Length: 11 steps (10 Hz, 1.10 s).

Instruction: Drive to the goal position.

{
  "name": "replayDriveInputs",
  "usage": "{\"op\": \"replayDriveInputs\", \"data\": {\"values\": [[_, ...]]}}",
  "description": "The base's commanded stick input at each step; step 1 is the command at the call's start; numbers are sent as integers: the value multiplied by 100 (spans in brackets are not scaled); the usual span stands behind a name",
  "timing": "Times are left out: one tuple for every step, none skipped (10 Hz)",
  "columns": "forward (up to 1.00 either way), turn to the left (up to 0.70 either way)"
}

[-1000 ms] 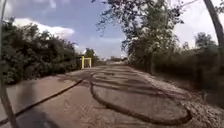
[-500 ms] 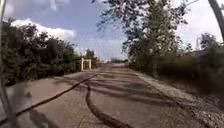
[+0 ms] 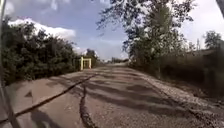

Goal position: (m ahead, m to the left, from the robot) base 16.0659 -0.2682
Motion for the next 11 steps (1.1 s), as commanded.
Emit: {"op": "replayDriveInputs", "data": {"values": [[70, 0], [70, -1], [70, -2], [70, -2], [70, -3], [70, -3], [70, -3], [70, -3], [70, -3], [70, -1], [70, 0]]}}
